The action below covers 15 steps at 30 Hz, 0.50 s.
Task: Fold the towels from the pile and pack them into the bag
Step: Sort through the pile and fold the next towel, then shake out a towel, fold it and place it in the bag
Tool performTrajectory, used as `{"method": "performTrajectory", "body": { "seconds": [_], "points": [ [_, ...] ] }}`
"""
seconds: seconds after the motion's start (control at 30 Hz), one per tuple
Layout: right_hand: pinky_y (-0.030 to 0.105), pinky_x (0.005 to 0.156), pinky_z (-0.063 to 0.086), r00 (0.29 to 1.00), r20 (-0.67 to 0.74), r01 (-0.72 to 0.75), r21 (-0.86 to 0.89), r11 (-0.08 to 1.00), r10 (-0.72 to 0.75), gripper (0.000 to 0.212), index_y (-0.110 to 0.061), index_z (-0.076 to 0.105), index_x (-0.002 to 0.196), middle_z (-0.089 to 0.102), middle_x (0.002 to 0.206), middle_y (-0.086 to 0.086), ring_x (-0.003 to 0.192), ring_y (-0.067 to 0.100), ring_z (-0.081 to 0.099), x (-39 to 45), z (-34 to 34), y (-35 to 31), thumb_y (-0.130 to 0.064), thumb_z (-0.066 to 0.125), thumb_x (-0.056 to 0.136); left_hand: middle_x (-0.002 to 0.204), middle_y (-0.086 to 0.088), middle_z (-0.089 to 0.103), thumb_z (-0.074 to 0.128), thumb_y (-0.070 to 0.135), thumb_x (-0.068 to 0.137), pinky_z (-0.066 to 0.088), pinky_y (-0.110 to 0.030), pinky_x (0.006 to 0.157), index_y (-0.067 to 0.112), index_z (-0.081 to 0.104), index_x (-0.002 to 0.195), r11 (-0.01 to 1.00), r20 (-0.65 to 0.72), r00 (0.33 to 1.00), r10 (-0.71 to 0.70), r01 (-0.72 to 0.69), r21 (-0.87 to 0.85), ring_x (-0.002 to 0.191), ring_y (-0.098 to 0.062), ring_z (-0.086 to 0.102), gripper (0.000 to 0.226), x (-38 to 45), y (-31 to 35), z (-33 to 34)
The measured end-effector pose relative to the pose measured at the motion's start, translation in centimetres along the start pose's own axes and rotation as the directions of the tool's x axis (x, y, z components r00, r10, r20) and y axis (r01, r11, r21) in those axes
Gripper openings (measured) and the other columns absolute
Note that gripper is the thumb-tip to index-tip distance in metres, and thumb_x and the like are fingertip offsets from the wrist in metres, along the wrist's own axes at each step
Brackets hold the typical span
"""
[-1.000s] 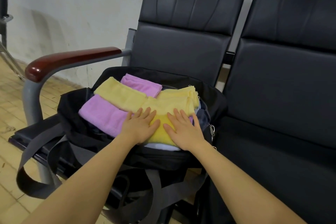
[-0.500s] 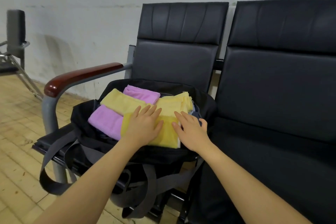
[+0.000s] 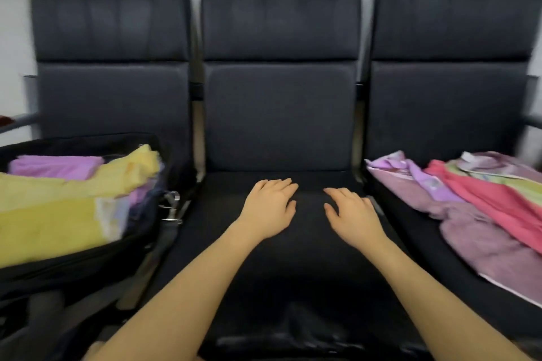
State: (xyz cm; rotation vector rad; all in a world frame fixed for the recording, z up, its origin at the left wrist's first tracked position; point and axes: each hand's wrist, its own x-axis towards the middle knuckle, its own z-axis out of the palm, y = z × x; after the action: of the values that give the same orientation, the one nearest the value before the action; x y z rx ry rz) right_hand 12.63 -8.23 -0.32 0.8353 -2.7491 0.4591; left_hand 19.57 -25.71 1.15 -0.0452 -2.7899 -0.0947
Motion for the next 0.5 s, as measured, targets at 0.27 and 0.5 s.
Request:
{"method": "performTrajectory", "body": {
  "seconds": [0.27,0.5],
  "points": [
    [0.037,0.098,0.024,0.927,-0.138,-0.367,-0.163,0.916,0.347,0.039,-0.018,0.051,0.131,0.052,0.135,0.003,0.127,0.024,0.043,-5.0,-4.0,18.5,-0.031,0.048,0.095,0.132,-0.002,0.057,0.043,0.027,0.097,0.03,-0.033,0.102,0.013,0.057,0.128,0.945,0.014,0.973,0.23,-0.22,-0.241,0.125,-0.022,0.048,0.036,10.1,17.1,6.1],
    [0.049,0.107,0.016,0.769,-0.218,-0.637,-0.171,0.752,0.601,0.053,-0.017,0.038,0.142,0.04,0.146,0.007,0.133,0.028,0.033,-9.5,-6.0,28.7,-0.043,0.044,0.096,0.152,0.0,0.035,0.037,0.033,0.101,0.02,-0.038,0.11,0.02,0.039,0.144,0.895,0.196,0.917,0.349,-0.264,-0.36,0.139,-0.022,0.03,0.046,14.6,29.3,11.3]
  ]
}}
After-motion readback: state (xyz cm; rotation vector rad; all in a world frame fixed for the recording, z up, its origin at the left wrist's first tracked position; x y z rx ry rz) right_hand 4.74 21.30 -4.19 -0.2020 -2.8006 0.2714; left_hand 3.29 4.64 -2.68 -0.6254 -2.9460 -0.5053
